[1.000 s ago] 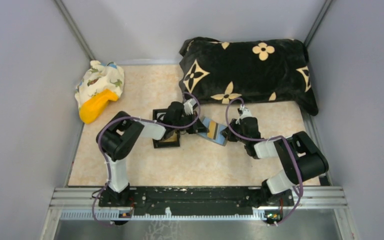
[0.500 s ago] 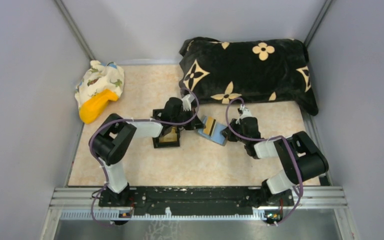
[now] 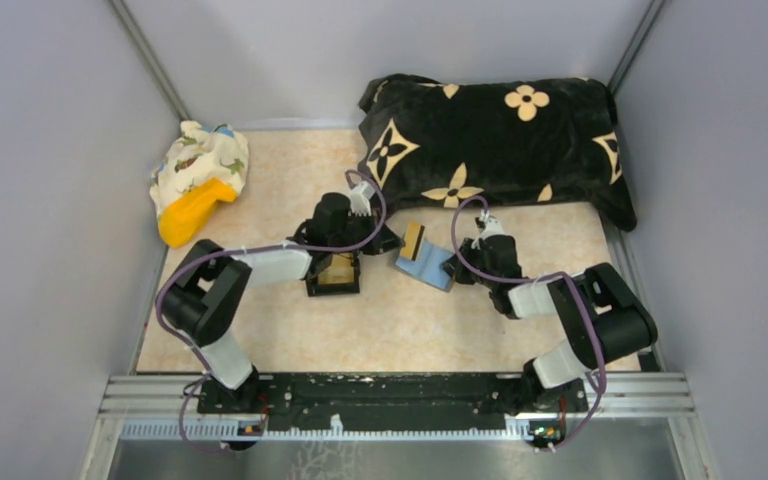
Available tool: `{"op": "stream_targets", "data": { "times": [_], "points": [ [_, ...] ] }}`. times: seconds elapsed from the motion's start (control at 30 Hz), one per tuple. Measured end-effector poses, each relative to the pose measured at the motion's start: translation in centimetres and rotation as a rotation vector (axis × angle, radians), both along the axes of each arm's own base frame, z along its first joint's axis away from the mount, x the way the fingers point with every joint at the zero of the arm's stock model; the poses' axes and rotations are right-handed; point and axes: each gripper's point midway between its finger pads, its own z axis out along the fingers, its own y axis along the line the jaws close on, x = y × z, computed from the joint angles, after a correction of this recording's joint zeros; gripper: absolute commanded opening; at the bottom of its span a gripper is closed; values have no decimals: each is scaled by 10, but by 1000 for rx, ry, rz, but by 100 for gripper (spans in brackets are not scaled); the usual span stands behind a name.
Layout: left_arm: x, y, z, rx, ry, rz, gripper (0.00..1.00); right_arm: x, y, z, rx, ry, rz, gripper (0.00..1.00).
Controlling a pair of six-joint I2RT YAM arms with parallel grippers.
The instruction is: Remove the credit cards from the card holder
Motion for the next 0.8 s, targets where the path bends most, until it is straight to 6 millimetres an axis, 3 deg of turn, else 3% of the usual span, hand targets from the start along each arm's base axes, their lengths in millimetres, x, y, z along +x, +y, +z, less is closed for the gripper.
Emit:
{"op": "stream_targets", "data": {
  "times": [0.1, 0.23, 0.3, 0.37, 0.53, 0.8],
  "points": [
    [1, 4, 21, -47, -66, 11, 0, -6, 2, 1, 15, -7, 18, 3],
    [-5, 9, 26, -83, -107, 10, 0, -16, 7, 12, 66, -36, 63, 27],
    [-10, 10, 25, -97, -112, -3, 0, -17, 11, 29, 125, -87, 87, 41],
    [-15, 9, 26, -120, -120, -22, 0, -18, 12, 48, 189, -141, 106, 48],
    [-28, 5, 40, -213, -136, -74, 0, -18, 19, 92, 307, -264, 176, 50],
    [-43, -3, 77, -375, -182, -158, 0, -28, 34, 122, 396, -336, 298, 48]
  ]
}}
